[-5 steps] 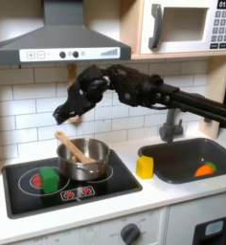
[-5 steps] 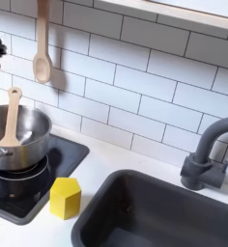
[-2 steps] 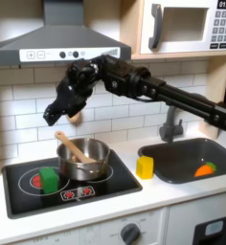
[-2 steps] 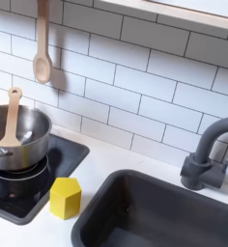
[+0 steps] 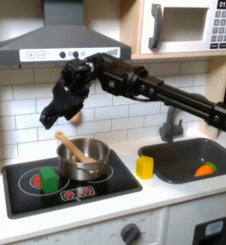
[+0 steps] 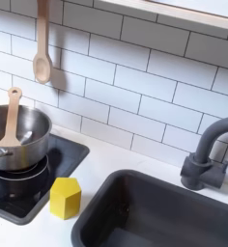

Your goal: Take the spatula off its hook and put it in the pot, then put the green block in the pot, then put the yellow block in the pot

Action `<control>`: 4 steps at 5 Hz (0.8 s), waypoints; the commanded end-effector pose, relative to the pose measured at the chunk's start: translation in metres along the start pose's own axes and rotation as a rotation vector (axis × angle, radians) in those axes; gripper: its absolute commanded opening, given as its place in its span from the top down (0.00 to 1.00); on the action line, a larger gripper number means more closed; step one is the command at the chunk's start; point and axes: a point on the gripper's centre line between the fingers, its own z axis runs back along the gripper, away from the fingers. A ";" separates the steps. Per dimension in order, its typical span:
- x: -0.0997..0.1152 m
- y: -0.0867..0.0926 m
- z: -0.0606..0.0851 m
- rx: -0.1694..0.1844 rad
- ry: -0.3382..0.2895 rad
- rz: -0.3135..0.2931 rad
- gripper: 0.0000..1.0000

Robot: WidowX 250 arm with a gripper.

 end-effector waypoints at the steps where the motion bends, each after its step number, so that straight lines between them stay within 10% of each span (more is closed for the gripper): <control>1: 0.000 0.000 0.001 0.000 -0.002 0.000 0.00; 4: -0.002 0.033 0.015 -0.050 0.178 0.041 0.00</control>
